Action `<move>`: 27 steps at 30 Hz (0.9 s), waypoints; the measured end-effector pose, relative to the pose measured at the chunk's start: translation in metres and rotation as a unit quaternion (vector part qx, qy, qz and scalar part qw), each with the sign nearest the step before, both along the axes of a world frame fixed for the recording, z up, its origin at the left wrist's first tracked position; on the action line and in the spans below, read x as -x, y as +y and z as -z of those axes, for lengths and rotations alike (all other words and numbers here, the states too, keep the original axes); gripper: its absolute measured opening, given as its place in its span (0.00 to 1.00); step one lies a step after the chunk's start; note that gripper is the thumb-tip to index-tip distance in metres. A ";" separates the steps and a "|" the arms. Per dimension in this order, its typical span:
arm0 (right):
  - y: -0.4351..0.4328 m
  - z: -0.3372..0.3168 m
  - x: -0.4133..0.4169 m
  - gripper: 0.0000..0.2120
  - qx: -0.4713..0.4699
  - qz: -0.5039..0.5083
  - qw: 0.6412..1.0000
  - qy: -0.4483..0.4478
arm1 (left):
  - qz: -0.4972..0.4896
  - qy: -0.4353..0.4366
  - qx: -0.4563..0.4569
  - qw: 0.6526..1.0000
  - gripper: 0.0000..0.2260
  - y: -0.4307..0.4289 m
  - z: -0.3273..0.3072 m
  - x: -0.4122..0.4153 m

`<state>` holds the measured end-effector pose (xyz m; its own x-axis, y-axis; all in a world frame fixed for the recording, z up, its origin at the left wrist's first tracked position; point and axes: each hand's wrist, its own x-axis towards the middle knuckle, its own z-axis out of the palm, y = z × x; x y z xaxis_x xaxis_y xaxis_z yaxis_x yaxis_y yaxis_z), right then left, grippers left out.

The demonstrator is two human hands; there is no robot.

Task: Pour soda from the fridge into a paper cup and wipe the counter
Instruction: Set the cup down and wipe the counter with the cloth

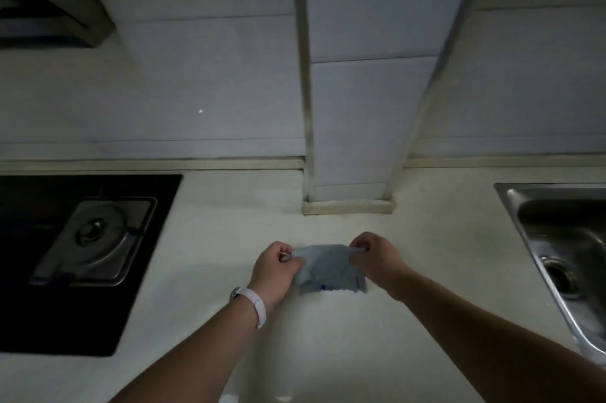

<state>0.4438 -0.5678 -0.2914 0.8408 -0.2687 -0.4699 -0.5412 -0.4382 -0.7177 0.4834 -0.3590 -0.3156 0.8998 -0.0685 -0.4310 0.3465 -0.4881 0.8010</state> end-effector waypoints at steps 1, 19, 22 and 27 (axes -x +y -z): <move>0.017 -0.002 -0.012 0.07 0.000 0.000 1.000 -0.001 | -0.010 0.002 0.008 1.000 0.02 0.017 -0.003 -0.012; 0.132 0.004 -0.182 0.06 0.034 -0.018 0.999 -0.007 | -0.109 0.044 0.088 0.989 0.05 0.121 0.007 -0.184; 0.127 0.017 -0.209 0.07 0.040 -0.018 0.999 0.025 | -0.079 0.044 0.043 0.995 0.03 0.117 0.019 -0.211; 0.124 0.042 -0.245 0.07 0.076 -0.017 0.996 0.048 | -0.054 0.022 -0.012 0.998 0.06 0.102 0.041 -0.246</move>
